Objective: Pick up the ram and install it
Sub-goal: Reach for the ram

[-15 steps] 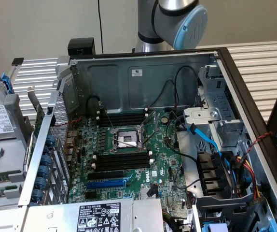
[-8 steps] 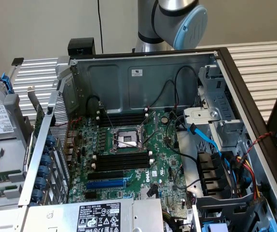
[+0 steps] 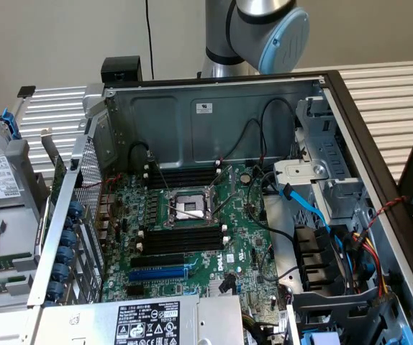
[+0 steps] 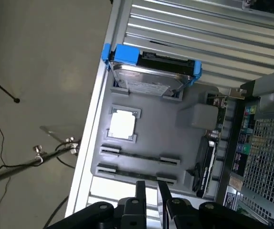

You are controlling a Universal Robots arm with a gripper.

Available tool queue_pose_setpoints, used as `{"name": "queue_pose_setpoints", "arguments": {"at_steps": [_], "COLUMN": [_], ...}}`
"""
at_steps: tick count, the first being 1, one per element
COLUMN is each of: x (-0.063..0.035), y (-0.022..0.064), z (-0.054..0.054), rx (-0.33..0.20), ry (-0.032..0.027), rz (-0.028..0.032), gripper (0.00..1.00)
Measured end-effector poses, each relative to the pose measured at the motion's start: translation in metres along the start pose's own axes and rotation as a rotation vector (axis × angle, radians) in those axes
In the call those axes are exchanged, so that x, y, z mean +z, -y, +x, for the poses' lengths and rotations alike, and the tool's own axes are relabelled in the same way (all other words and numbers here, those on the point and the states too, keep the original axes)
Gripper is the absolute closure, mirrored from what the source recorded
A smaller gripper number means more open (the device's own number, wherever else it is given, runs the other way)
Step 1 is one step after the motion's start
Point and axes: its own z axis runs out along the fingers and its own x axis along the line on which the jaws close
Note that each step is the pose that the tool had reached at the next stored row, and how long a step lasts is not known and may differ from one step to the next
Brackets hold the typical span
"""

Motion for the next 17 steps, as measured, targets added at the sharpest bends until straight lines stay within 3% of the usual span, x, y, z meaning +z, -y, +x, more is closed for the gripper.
{"name": "queue_pose_setpoints", "arguments": {"at_steps": [17], "x": [0.0], "y": [0.0], "z": [0.0], "rx": [-0.31], "ry": [-0.0155], "rz": [-0.0063], "gripper": [0.76]}}
